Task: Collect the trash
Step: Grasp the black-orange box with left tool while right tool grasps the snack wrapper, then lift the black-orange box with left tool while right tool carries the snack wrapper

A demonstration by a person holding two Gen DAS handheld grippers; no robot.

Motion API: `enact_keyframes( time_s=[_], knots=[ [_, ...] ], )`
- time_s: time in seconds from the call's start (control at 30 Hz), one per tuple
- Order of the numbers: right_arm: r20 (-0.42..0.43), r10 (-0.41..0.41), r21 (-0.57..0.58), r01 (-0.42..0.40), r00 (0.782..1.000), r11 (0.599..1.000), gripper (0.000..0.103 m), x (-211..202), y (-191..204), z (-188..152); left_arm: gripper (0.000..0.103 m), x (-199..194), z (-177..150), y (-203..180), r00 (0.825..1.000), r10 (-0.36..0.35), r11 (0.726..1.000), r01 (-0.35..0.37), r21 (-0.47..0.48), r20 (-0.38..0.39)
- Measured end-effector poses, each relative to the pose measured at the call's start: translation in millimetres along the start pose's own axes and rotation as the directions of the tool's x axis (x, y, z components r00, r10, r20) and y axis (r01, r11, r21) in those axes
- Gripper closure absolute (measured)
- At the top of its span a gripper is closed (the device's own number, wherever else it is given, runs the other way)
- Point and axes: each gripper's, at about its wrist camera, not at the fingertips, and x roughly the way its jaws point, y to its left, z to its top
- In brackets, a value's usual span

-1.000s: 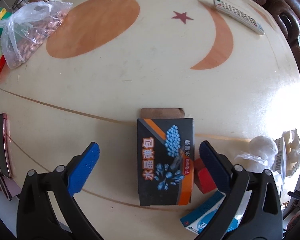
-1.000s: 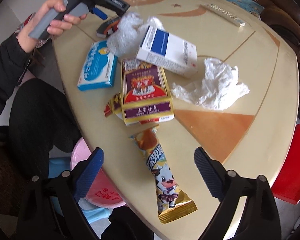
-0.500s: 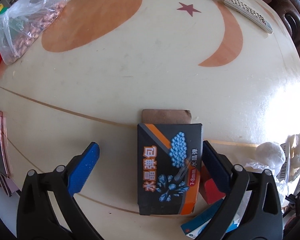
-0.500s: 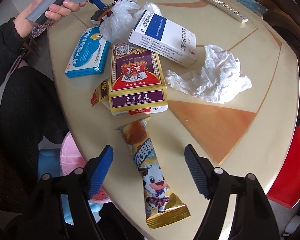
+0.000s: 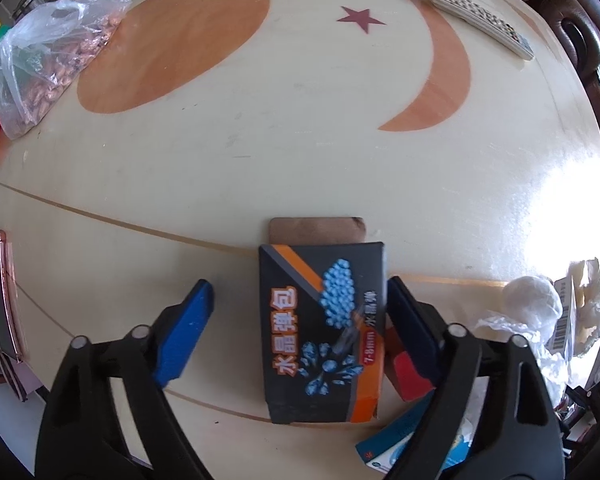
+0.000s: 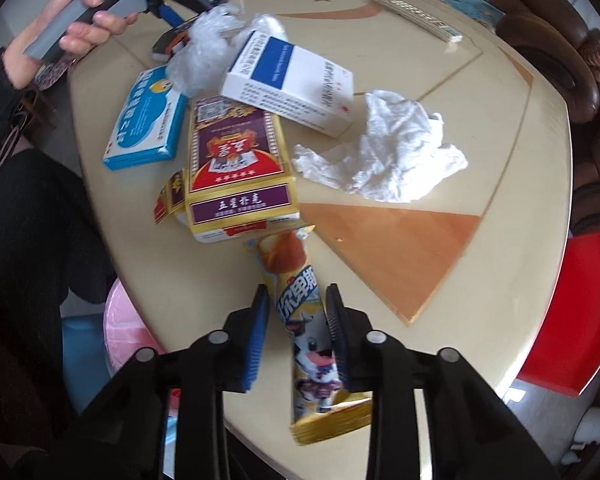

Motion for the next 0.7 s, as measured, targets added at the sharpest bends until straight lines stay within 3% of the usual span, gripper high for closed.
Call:
enact_keyframes(
  time_s=[0.4,0.7],
  knots=[
    [0.044,-0.078,0.137,0.072,0.996,0.988,0.084,-4,-2,-4,0.049,-15,6,-4,1.0,-0.014,1.0,0.014,0.017,-0.01],
    [0.09,-0.132,0.302,0.099,0.987,0.948,0.084,-25,2,-5,0.05,-26,-1,1,1.0,-0.011,1.0,0.011,-0.008,0.013]
  ],
)
